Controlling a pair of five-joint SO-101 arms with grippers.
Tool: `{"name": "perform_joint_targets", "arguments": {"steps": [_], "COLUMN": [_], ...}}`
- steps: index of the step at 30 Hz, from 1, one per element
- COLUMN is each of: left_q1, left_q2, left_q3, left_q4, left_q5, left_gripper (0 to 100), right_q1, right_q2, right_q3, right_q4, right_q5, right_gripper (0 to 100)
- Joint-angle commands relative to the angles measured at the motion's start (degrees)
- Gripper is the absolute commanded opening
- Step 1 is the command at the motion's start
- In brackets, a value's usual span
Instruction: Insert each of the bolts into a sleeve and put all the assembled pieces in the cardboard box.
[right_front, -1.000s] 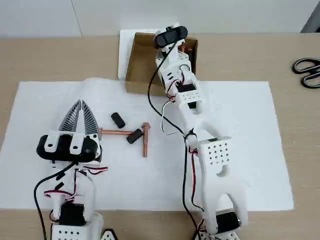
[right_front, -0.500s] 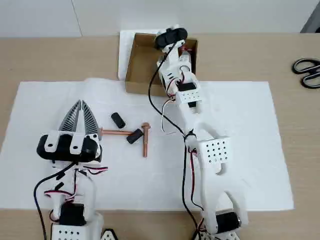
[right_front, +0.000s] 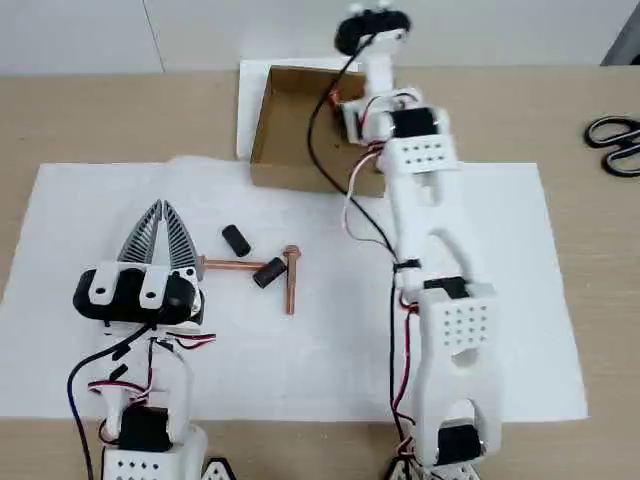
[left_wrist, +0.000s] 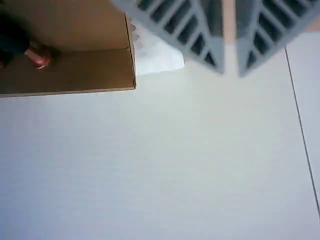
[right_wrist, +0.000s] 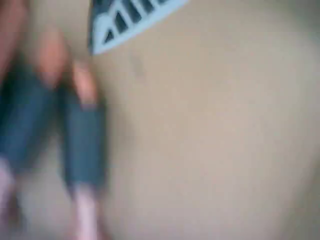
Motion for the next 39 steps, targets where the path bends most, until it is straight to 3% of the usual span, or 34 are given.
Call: {"name": "perform_joint_targets", "arguments": {"steps": [1, 5, 8, 15, 18, 21, 25, 33, 39], "left_q1": [0.09, 0.09, 0.18, 0.18, -0.35, -1.85, -9.67, -27.87, -31.65], "left_q2": [-0.62, -0.62, -0.62, -0.62, -0.62, -0.62, -0.62, -0.62, -0.62], "left_q3": [-0.13, -0.13, -0.13, -0.22, -0.22, -0.22, -0.22, -0.13, -0.04], "left_q4": [-1.23, -1.23, -0.18, 4.48, 4.84, 4.84, 4.92, 4.92, 8.44], "left_q5": [0.35, 0.35, 0.35, 5.54, 7.82, 7.74, 7.65, 8.00, 10.81], "left_gripper": [1, 1, 1, 1, 1, 1, 1, 1, 1], "right_q1": [0.40, 0.22, -0.31, -4.62, -9.80, -14.73, -19.65, -27.21, -27.82], "right_q2": [-8.84, -11.82, -12.35, -12.79, -12.79, -12.70, -12.44, -12.18, -6.46], "right_q3": [-2.73, -2.73, -2.64, 4.40, 6.51, 6.51, 6.42, 6.68, 6.51], "right_q4": [12.26, 24.66, 33.10, 34.86, 34.68, 34.24, 32.48, 32.75, 23.96], "right_q5": [0.26, 8.00, 9.49, 9.49, 7.82, -1.14, -8.88, -6.15, -5.80], "right_gripper": [20.1, 20.1, 20.1, 20.1, 20.0, 19.9, 20.0, 19.9, 19.9]}}
